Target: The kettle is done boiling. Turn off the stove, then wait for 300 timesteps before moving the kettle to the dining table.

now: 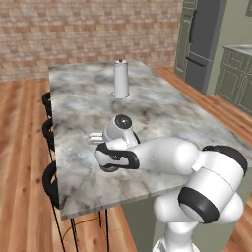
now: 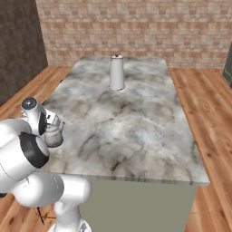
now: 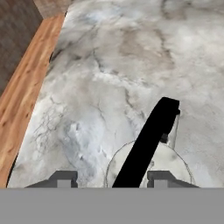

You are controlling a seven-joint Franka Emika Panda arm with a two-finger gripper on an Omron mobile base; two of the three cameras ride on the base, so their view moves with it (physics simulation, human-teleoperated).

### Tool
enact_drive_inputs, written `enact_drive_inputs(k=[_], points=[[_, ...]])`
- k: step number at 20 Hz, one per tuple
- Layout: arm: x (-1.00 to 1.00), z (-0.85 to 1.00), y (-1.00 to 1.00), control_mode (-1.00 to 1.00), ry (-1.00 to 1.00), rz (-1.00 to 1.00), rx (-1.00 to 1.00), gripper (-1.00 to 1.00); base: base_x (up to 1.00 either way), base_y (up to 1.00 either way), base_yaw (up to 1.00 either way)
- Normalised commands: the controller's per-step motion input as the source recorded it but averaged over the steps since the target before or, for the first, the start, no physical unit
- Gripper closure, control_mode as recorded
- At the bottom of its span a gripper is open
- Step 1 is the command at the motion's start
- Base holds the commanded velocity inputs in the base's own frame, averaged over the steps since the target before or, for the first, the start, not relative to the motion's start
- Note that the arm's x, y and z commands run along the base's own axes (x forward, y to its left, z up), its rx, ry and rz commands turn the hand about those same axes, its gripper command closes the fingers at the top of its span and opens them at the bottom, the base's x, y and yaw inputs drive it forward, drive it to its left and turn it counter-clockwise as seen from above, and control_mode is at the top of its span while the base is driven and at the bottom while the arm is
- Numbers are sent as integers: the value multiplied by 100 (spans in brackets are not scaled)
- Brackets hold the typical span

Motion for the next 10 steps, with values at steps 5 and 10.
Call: enact_drive_inputs(k=[5,10], points=[[0,-2,0,-100,0,0,0,-100,0,0,0],[0,-1,0,-100,0,0,0,-100,0,0,0]])
